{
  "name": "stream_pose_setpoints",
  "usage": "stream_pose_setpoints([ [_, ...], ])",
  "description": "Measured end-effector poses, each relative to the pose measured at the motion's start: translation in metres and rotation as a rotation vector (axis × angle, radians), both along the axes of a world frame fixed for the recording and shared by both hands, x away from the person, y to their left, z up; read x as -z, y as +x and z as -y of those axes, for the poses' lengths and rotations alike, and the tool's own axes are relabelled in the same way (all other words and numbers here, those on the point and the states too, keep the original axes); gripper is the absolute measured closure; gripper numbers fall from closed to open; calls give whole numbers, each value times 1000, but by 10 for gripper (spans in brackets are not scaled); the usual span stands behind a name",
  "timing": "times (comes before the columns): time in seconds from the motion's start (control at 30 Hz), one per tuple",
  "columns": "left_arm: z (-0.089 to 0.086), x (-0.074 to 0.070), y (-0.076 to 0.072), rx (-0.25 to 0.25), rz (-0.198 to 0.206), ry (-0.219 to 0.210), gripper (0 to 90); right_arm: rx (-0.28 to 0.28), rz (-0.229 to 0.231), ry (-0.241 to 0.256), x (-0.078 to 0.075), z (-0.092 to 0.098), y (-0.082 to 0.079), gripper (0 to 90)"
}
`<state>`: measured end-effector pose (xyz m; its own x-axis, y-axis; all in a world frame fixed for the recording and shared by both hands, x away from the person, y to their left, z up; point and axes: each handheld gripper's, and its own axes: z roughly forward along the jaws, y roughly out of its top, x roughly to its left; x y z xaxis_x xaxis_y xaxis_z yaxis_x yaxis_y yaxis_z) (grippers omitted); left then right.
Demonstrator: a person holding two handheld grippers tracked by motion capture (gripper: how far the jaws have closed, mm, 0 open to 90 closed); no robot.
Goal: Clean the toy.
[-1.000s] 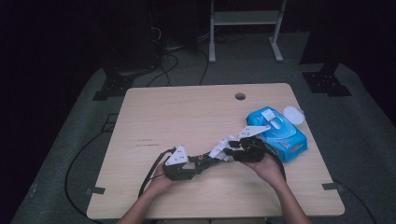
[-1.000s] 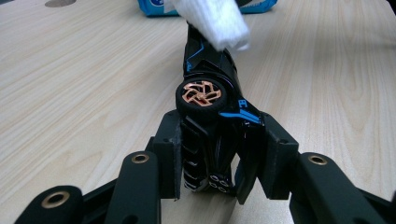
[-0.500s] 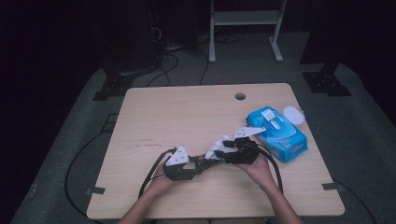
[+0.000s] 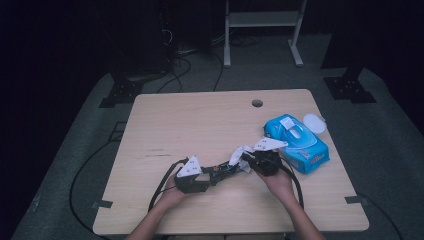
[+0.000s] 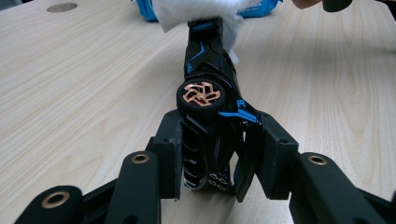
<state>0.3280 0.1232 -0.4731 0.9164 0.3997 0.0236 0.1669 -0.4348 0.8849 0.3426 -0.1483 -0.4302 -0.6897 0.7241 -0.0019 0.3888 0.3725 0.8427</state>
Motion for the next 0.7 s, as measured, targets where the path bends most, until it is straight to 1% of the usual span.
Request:
stream_pose_setpoints([
  [0.1,0,0,0,1,0,0,579,-59,6,-3,-1,-18,-6,856],
  [0.17,1,-1,0,3,4,4,579,-124,-8,21,-1,-30,-11,855],
  [0.27,1,-1,-1,-1,2,9,578,-203,-5,22,1,-51,-20,854],
  [0.3,1,-1,-1,-1,0,10,579,-213,12,11,0,-57,-24,853],
  [0.33,1,-2,-1,-1,1,10,579,-219,14,2,0,-59,-24,853],
  [0.4,0,-2,-1,-1,7,10,581,-204,24,-16,-1,-56,-23,854],
  [0.43,0,-2,-1,0,6,9,582,-183,33,-29,-1,-52,-21,854],
  [0.47,0,-2,-1,2,11,13,582,-163,32,-27,-1,-47,-18,854],
  [0.57,-2,-3,-1,6,19,27,583,-76,20,-16,-2,-24,-9,855],
  [0.6,-3,-3,0,1,19,26,583,-50,13,-8,-2,-16,-6,854],
  [0.67,-5,-4,2,-16,18,25,582,-4,3,20,-2,0,-1,854],
  [0.7,-7,-4,4,-25,15,23,580,9,-8,38,-1,5,1,854],
])
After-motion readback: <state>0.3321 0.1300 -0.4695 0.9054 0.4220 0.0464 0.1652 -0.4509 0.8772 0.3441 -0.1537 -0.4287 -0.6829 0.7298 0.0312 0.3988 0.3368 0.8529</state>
